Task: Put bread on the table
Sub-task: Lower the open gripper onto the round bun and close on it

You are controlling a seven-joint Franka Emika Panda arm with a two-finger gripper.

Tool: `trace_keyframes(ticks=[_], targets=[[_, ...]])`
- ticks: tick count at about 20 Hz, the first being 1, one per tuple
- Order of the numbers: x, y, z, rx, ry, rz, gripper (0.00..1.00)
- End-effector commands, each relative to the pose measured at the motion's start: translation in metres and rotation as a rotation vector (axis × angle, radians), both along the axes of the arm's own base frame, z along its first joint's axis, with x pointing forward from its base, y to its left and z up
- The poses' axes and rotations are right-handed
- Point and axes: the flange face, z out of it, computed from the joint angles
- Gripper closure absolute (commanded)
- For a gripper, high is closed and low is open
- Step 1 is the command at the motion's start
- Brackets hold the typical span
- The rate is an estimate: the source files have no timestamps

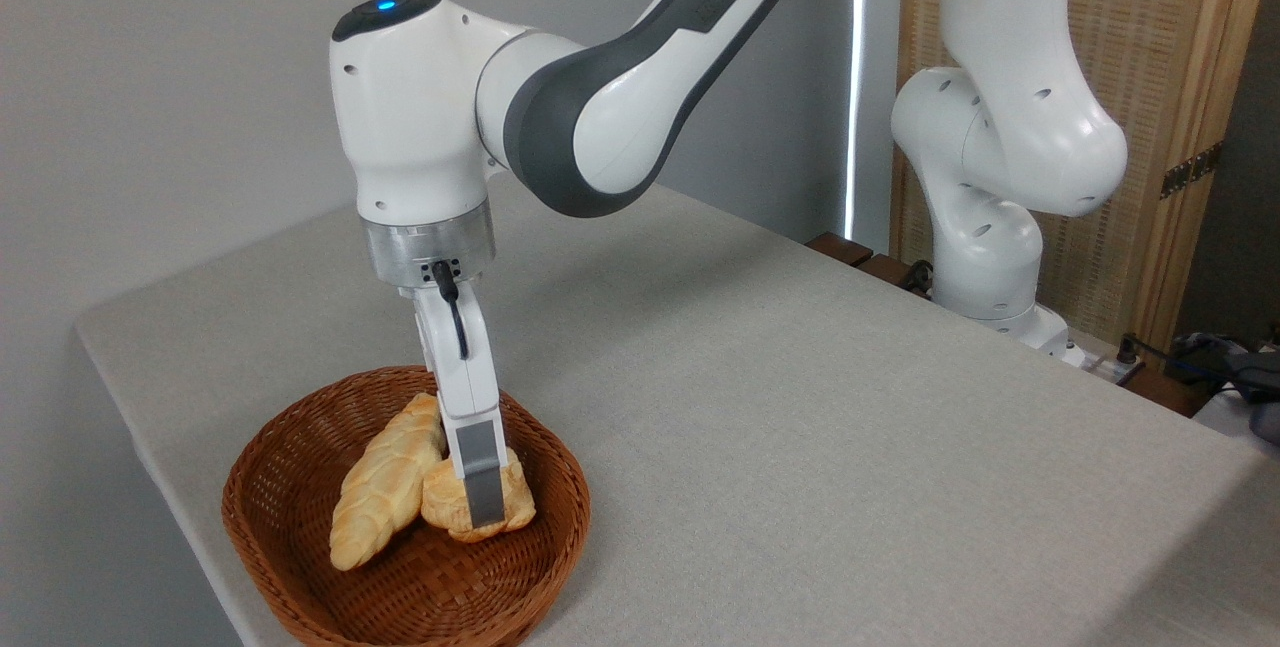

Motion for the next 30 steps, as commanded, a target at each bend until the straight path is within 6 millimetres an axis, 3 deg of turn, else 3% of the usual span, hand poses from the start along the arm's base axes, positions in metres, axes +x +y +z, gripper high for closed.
trace_keyframes(ticks=[1,4,5,16,30], targets=[[0.001,0.0,-0.001,0.013,-0.015,-0.025,0.19],[0.0,-0.001,-0.001,0.015,-0.011,-0.027,0.47],[0.001,0.0,-0.001,0.015,-0.012,-0.026,0.51],[-0.003,0.0,0.002,0.016,0.008,-0.021,0.5],[-0.021,0.01,0.065,-0.008,-0.055,0.01,0.47]])
